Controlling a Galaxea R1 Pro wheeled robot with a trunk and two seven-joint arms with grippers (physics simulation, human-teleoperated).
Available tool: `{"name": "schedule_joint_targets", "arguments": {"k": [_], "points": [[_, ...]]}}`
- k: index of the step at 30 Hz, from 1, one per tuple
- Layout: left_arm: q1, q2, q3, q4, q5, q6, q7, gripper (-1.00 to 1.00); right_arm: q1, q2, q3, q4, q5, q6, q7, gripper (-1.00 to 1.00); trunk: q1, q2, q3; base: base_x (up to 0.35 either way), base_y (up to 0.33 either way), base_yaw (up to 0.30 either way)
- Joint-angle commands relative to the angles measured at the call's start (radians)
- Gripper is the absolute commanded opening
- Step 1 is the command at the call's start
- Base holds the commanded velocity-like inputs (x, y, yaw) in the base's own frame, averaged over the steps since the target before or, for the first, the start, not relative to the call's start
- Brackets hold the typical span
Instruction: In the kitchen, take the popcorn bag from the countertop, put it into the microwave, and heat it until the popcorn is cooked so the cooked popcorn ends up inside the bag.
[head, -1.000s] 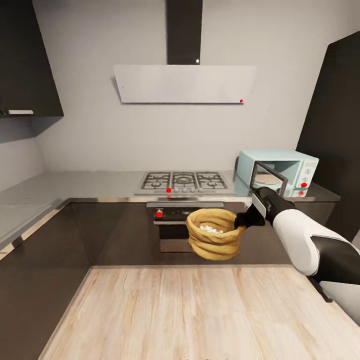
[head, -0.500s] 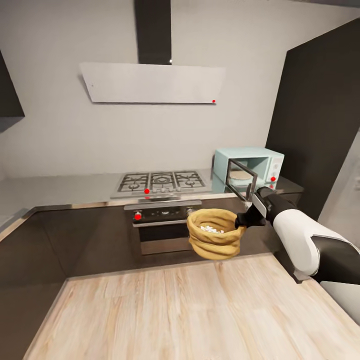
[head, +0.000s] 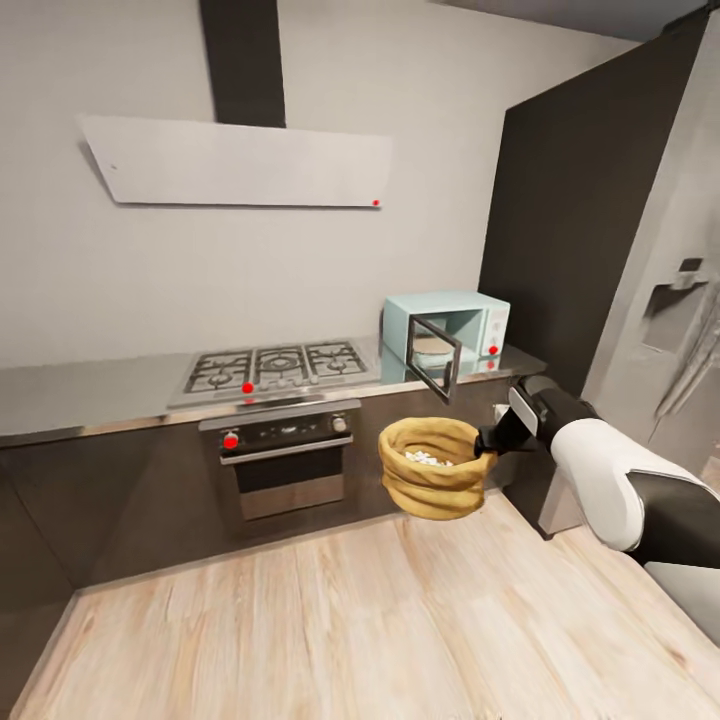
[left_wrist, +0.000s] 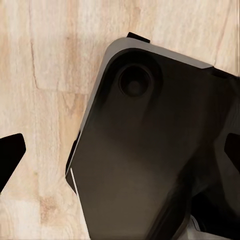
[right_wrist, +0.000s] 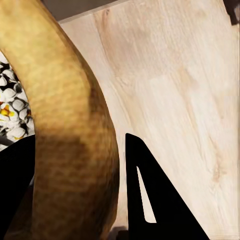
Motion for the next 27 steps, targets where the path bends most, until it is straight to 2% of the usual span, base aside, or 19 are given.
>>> {"name": "schedule_joint_targets", "arguments": {"k": [1,4,7,9,13,27], "points": [[0.0,0.0,0.0,-0.001,0.004,-0.002,0.0,1.0,0.0,0.0,-0.005,-0.001,0.01,0.003,0.008,-1.0,0.0,-0.001,-0.001,0.0,0.0,-0.287],[0.0,0.006,0.0,-0.003,0.005,0.003,-0.017,1.0,-0.001,-0.001,-0.005,-0.001,0.01,0.003,0.008,-1.0,0.0,-0.001,-0.001,0.0,0.0,-0.287],[0.0,0.02,0.001,0.0,0.011,0.011,-0.137,1.0,-0.001,-0.001,-0.005,-0.001,0.01,0.003,0.008,-1.0,0.0,-0.001,-0.001,0.0,0.0,-0.287],[0.0,0.032,0.001,0.0,0.012,0.015,-0.188,1.0,-0.001,-0.001,-0.005,-0.001,0.01,0.003,0.008,-1.0,0.0,-0.001,-0.001,0.0,0.0,-0.287],[0.0,0.036,0.001,0.001,0.012,0.015,-0.206,1.0,0.0,-0.001,-0.005,-0.001,0.01,0.003,0.008,-1.0,0.0,-0.001,-0.001,0.0,0.0,-0.287],[0.0,0.033,0.001,0.001,0.009,0.011,-0.194,1.0,-0.001,-0.002,-0.005,-0.001,0.01,0.003,0.008,-1.0,0.0,-0.001,-0.001,0.0,0.0,-0.287]]}}
